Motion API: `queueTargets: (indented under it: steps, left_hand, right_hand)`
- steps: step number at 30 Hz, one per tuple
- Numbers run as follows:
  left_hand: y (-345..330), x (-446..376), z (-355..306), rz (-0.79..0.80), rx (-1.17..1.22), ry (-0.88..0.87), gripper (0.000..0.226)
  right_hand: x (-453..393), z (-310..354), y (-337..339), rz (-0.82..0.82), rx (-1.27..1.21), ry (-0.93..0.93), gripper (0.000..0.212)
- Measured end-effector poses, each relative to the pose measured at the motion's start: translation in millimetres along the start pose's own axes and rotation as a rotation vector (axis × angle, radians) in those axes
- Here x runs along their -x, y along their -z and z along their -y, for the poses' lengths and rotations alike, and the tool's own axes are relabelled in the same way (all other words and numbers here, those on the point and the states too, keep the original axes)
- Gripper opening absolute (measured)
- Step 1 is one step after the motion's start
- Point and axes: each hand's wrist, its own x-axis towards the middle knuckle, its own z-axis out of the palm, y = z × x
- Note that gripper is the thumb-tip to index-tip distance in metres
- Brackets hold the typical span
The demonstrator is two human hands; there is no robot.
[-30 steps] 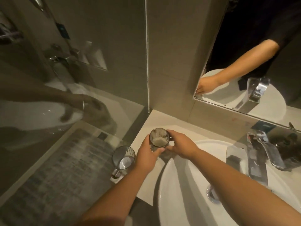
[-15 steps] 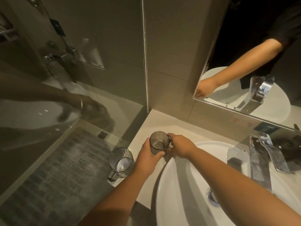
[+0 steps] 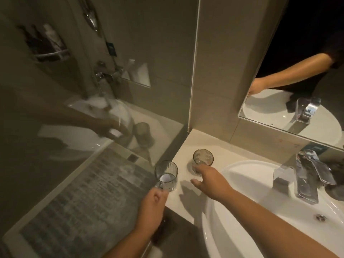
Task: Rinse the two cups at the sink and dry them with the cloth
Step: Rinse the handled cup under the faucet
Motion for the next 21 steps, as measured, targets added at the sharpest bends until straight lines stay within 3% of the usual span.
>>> queueTargets:
  steps: [3,9,17,21]
  left_hand:
    - [16.8,-9.7,4.1,-0.158,0.052,0.009,0.026]
    - [11.0,-44.4,12.0,0.028,-0.023,0.093,0.026]
    - [4.8,-52.7,19.8,0.19,-0.085,0.002,0.019]
    - [3.1,-43.4,11.9,0.205,0.027,-0.028,0.02]
  right_hand:
    - [-5.4,26.8,-21.6,0.035,-0.077,-0.025,0.061]
    - [-15.3,48.6,-50.0,-0.002,-0.216,-0.096,0.061]
    - [-20.8,42.6,-63.5,0.013,-0.268,-0.179,0.057]
    - [-11.8,42.8,-61.7,0.005,-0.354,-0.184,0.058]
